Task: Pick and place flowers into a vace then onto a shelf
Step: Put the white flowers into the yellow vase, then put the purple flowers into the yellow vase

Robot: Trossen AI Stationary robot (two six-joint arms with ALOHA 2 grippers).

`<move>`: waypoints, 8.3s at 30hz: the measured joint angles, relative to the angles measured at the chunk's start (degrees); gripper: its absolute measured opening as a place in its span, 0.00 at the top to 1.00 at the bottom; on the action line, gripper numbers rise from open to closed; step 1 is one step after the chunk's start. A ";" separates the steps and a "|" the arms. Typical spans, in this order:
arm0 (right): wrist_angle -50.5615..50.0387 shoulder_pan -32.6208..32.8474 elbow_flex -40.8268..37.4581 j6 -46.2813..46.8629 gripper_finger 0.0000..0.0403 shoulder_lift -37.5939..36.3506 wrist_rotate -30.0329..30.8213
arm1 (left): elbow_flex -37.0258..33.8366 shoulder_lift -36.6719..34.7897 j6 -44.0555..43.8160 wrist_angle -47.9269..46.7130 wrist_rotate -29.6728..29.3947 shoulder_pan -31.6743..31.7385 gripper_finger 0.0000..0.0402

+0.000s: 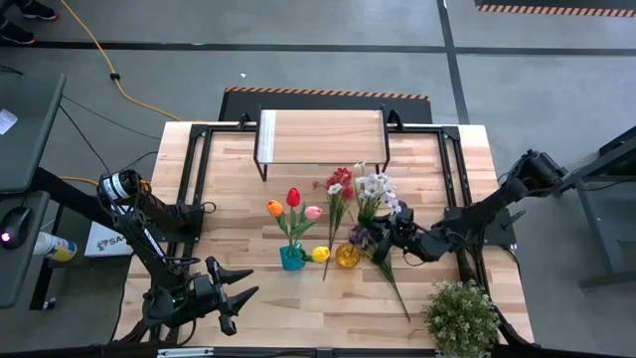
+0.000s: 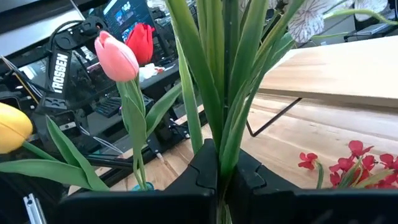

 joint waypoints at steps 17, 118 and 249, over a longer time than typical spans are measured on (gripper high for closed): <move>0.49 0.00 0.00 1.80 0.94 3.27 -2.51 | 0.00 0.00 0.02 -0.02 0.00 0.00 0.41; -61.17 -0.15 -0.02 48.90 0.63 -25.25 -55.02 | 0.00 0.00 -1.42 -0.03 0.92 0.00 0.41; -97.07 -8.79 -0.37 62.06 0.99 -10.14 -49.42 | 0.00 0.02 -1.46 -0.13 1.03 0.00 0.41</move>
